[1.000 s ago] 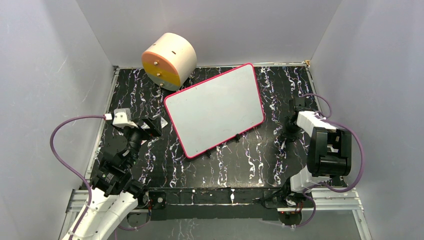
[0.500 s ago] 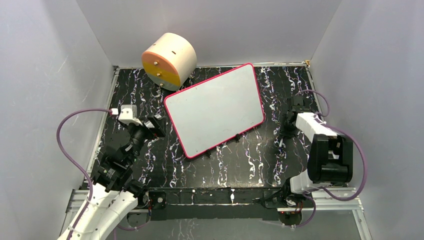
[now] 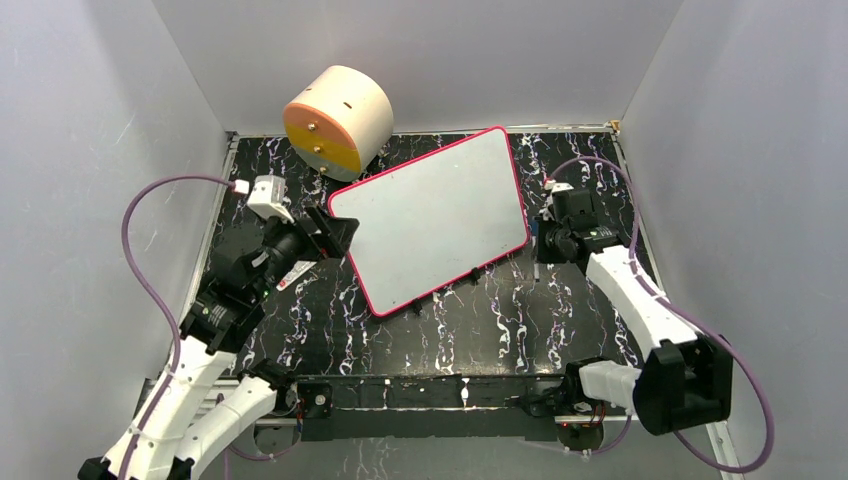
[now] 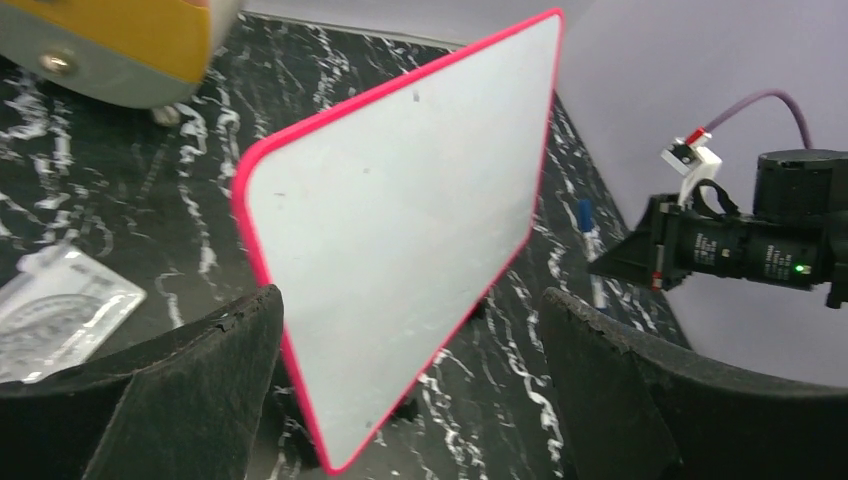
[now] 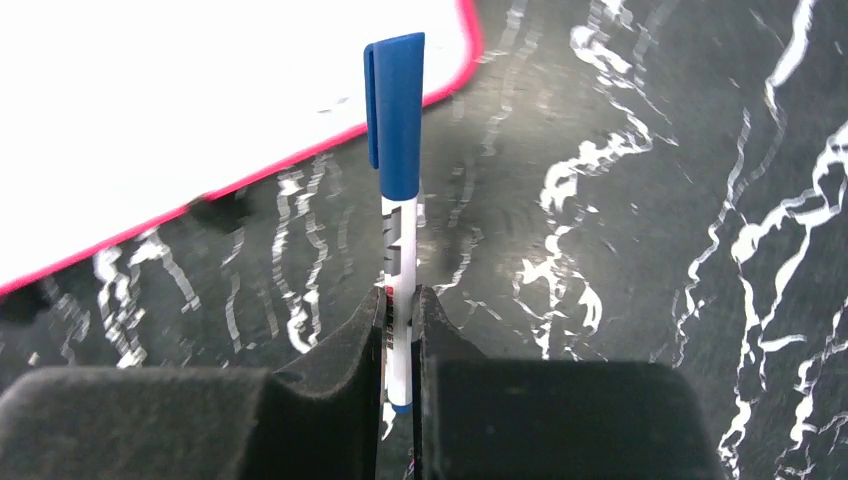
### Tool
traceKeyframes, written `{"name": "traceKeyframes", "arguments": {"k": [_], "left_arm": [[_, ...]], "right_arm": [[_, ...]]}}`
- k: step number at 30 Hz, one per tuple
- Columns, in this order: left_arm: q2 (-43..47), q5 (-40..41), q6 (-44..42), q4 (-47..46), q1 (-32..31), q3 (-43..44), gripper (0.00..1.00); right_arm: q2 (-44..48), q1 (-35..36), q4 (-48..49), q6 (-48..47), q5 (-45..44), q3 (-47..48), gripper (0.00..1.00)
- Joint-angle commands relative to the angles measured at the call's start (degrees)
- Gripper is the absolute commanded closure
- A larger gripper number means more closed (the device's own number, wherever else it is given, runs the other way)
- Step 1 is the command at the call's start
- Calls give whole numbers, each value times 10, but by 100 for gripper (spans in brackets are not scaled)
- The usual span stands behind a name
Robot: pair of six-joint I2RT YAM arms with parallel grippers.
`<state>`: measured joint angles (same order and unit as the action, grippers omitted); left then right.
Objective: Write a sentence on the whiteboard
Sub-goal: Pick up the whiteboard marker at the center of the board, then open the whiteboard marker.
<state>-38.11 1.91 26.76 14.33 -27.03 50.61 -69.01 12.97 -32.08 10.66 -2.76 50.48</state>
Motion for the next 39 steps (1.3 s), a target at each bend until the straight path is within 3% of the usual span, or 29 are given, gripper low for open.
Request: {"name": "traceKeyframes", "arguments": {"k": [1, 10, 21, 29, 39], "left_arm": [[-40, -78, 60, 24, -2, 49, 5], [-137, -189, 129, 37, -2, 98, 7], [-202, -247, 171, 14, -2, 110, 18], [-232, -276, 214, -29, -5, 105, 32], [-247, -287, 222, -55, -12, 85, 53]], "right_arm": [[49, 55, -8, -54, 48, 57, 100], [68, 153, 5, -105, 131, 117, 100], [36, 259, 70, -135, 192, 147, 100], [-9, 329, 107, -144, 183, 173, 100], [-25, 357, 141, -143, 197, 182, 100]]}}
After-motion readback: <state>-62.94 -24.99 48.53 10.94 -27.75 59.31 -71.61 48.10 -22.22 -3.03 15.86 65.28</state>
